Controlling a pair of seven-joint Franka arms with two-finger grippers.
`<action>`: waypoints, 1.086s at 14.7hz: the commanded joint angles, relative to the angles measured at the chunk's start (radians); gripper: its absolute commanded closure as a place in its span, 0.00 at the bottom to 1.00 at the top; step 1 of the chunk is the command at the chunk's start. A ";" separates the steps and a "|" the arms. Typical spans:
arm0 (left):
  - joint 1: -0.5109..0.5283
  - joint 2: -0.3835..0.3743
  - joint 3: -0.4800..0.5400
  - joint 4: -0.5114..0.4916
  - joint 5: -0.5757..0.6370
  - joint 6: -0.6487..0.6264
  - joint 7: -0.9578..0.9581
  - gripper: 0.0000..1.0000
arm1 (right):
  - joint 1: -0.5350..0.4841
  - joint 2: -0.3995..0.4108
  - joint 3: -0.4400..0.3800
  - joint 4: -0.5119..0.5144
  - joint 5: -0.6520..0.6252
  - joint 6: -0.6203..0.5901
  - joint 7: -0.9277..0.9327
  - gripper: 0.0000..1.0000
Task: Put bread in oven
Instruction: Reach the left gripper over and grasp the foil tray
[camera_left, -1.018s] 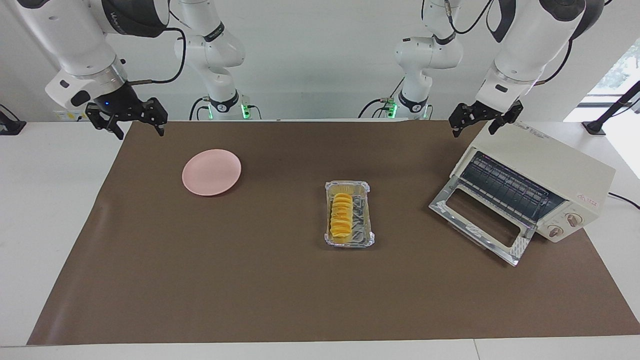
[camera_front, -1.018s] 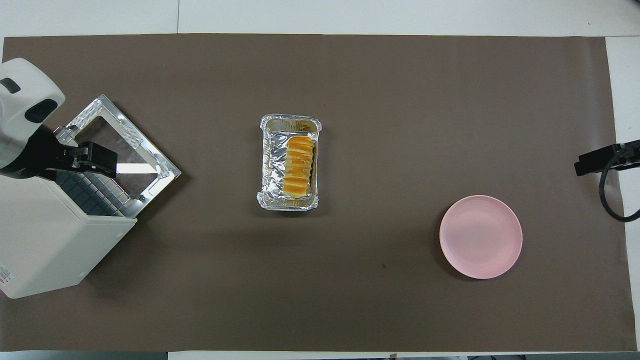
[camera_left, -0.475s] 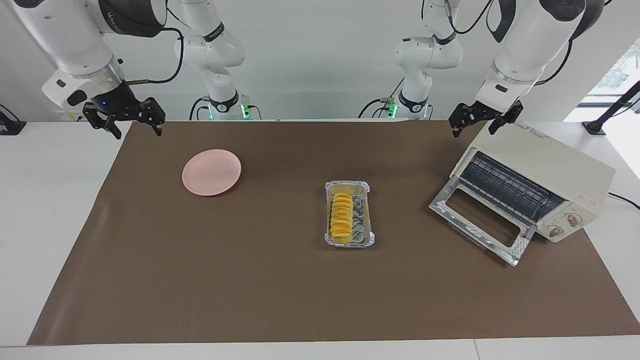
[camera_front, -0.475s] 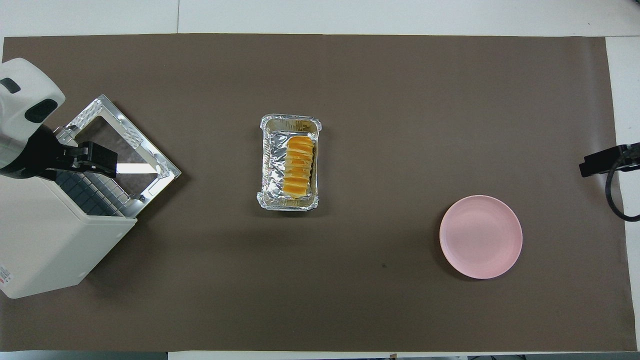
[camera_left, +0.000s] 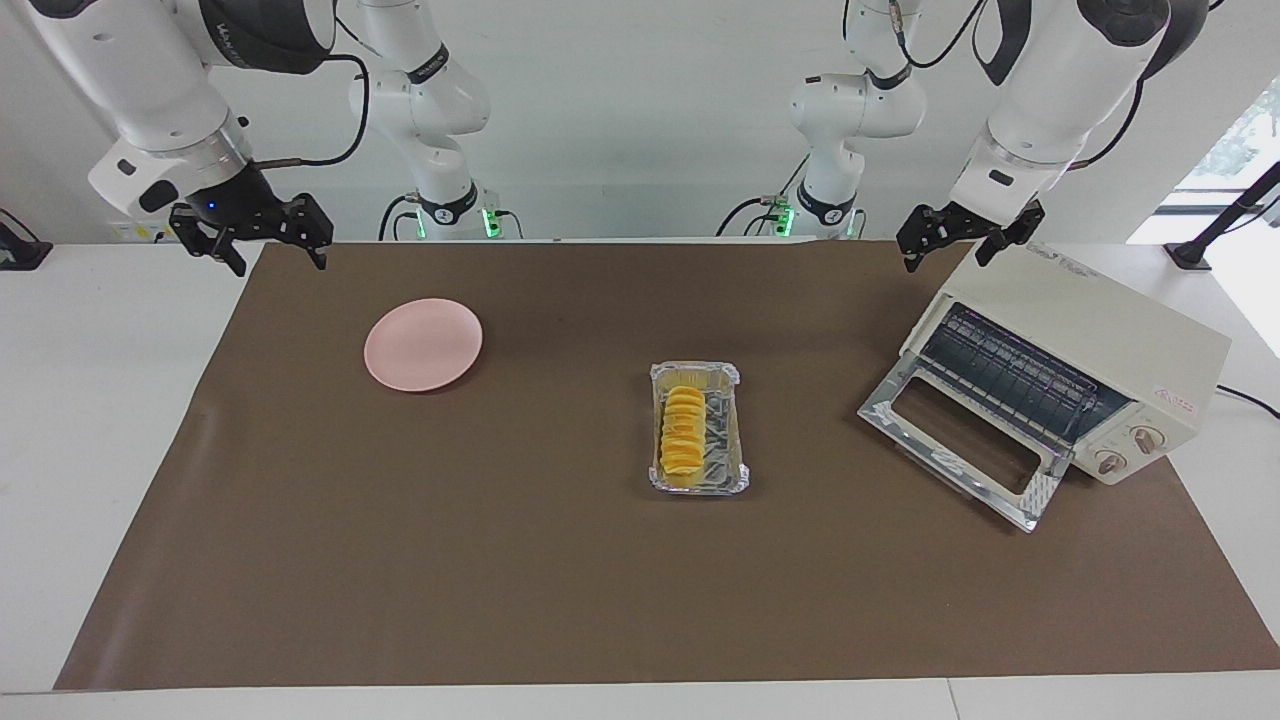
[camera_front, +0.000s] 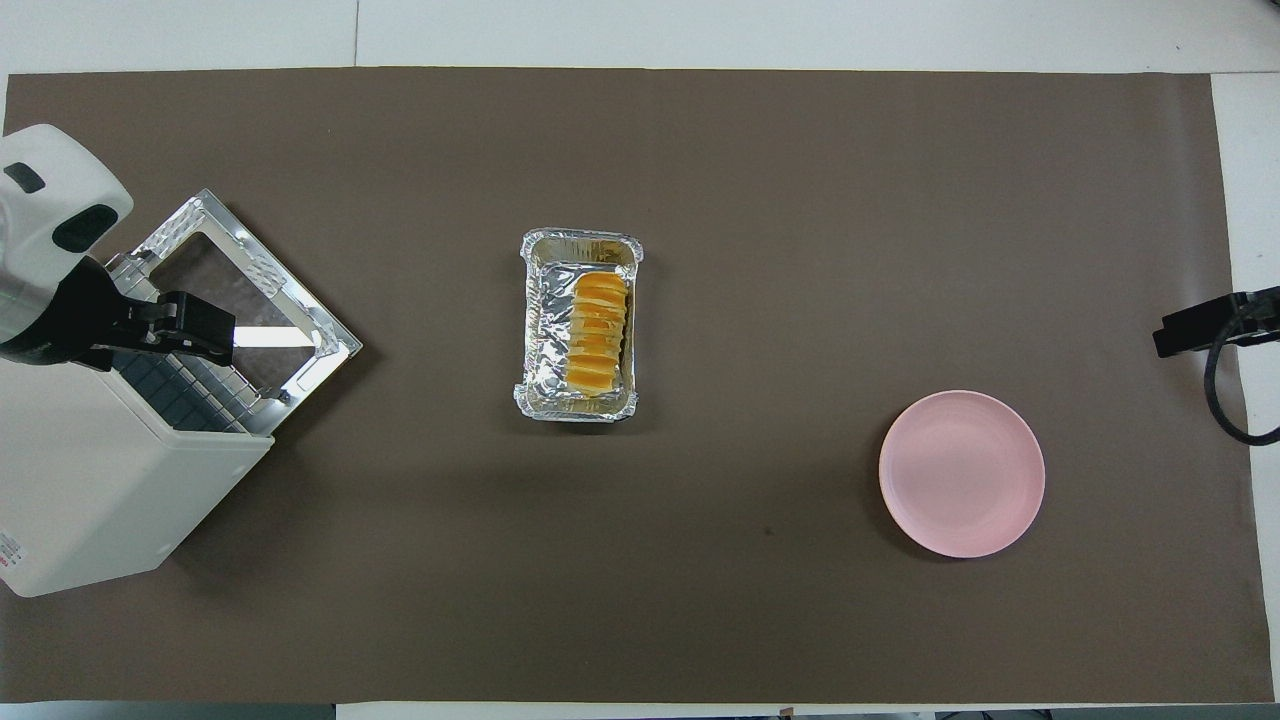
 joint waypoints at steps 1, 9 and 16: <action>-0.061 -0.039 -0.027 -0.016 -0.023 -0.021 0.002 0.00 | -0.008 -0.023 0.006 -0.025 -0.005 -0.004 -0.016 0.00; -0.287 0.211 -0.058 0.177 -0.141 0.163 -0.197 0.00 | -0.008 -0.023 0.006 -0.025 -0.005 -0.004 -0.016 0.00; -0.445 0.620 -0.027 0.443 -0.046 0.313 -0.346 0.00 | -0.008 -0.023 0.006 -0.025 -0.005 -0.004 -0.016 0.00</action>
